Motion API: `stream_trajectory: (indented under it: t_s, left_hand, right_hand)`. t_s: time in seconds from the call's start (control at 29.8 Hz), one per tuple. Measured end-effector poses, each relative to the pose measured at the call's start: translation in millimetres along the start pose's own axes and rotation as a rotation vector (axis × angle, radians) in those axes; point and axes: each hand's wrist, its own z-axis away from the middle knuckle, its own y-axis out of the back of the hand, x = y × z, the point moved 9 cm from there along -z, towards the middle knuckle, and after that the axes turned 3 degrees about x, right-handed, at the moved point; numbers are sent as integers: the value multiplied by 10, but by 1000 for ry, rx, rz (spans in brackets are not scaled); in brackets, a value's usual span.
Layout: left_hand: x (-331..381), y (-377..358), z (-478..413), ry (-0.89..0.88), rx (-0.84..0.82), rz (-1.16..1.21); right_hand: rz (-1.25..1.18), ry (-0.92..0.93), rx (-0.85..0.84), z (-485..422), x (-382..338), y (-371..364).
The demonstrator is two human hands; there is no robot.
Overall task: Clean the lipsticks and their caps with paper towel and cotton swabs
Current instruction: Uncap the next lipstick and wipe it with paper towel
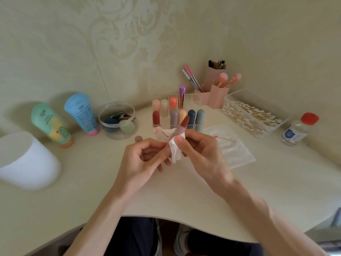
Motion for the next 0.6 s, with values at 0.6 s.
stream_trajectory:
  t_s: [0.6]
  left_hand:
    - [-41,30,-20,41,10,62]
  right_hand:
    - [34,9,-10,6,-11,-31]
